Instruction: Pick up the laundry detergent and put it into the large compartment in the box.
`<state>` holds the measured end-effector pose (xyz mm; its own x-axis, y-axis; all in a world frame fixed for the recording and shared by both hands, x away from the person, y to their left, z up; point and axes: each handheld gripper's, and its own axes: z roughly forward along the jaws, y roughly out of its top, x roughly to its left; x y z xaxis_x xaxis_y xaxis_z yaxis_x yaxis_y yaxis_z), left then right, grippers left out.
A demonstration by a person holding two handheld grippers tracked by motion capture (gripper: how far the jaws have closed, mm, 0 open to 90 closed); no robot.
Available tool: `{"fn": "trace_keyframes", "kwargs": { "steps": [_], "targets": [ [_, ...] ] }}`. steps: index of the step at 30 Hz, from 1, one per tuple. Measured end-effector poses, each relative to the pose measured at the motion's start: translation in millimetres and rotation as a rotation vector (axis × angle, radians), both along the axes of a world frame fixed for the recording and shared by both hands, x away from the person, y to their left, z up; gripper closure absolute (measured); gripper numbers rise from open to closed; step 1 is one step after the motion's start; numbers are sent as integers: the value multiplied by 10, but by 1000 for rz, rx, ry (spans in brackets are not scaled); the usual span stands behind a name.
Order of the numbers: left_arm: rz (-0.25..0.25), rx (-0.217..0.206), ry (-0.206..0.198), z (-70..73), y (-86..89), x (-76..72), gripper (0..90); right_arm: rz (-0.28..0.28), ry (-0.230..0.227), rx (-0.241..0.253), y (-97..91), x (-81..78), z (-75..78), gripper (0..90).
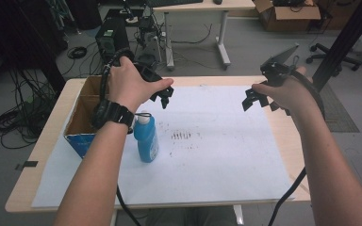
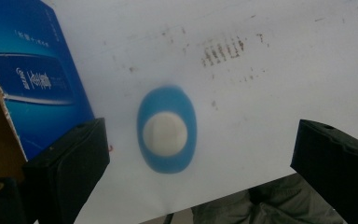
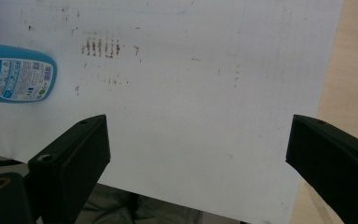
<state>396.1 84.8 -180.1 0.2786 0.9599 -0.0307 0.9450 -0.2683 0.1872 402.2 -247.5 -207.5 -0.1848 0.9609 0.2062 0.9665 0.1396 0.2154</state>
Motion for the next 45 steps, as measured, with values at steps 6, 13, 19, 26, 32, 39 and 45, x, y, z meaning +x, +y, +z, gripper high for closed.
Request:
{"fn": "trace_keyframes", "kwargs": {
  "steps": [6,13,19,26,32,39,45],
  "targets": [
    [13,1,14,-96,84,-11,43,10,10,-4,37,21,-48,67],
    [27,5,28,-205,134,12,43,15,10,-4,57,37,-92,67],
    [28,10,46,-321,120,34,43,22,11,-5,74,43,-121,67],
    [26,13,61,-470,96,55,43,24,19,-5,77,45,-171,67],
    [34,19,82,-624,73,75,44,27,22,-9,62,47,-213,68],
    [32,36,95,-731,62,91,46,27,30,-7,69,56,-253,68],
    [34,44,104,-809,62,102,46,33,32,-4,90,62,-285,68]
  ]
}}
